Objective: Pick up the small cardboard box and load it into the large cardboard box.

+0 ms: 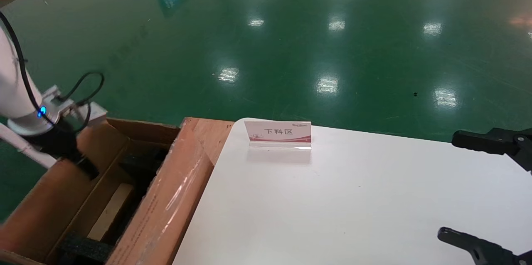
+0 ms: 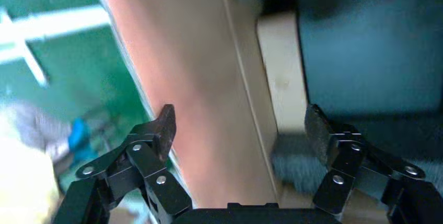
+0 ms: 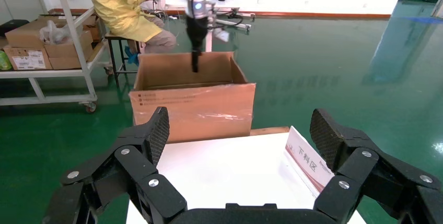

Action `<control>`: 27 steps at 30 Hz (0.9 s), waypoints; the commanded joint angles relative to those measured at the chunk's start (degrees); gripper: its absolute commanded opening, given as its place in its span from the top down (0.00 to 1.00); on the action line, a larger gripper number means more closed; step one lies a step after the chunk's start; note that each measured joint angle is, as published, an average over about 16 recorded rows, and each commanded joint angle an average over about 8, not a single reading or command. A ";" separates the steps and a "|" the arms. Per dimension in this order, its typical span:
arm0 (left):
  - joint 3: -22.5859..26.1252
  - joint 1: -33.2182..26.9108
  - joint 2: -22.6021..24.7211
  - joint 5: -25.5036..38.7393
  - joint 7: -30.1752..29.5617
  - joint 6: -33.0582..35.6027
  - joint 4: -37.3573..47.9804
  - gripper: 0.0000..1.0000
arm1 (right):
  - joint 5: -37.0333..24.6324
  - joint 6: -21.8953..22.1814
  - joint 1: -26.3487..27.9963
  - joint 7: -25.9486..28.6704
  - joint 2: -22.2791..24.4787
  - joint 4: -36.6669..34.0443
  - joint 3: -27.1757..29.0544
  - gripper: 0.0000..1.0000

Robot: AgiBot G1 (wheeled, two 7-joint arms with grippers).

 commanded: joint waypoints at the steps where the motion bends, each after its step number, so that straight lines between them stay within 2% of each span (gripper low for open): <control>1: -0.63 -0.92 -0.19 -0.82 1.24 -0.30 -0.70 0.00 | 0.00 0.00 0.01 -0.01 0.00 -0.01 -0.01 0.00; 7: -4.35 -6.06 -3.55 -5.63 6.13 -1.32 -5.21 0.00 | 0.01 0.00 0.02 -0.02 0.00 -0.02 -0.03 0.00; 15: -10.88 -12.67 -12.35 -13.66 13.90 -4.74 -16.39 0.00 | 0.03 0.00 0.02 -0.03 0.01 -0.02 -0.05 0.00; 20: -12.41 -14.84 -15.81 -14.66 16.88 -8.00 -22.88 0.00 | 0.02 0.02 0.02 -0.04 0.02 -0.03 -0.04 0.00; 27: -14.32 -14.11 -16.37 -14.41 17.60 -8.89 -25.37 0.00 | 0.03 0.02 0.02 -0.04 0.02 -0.05 -0.04 0.00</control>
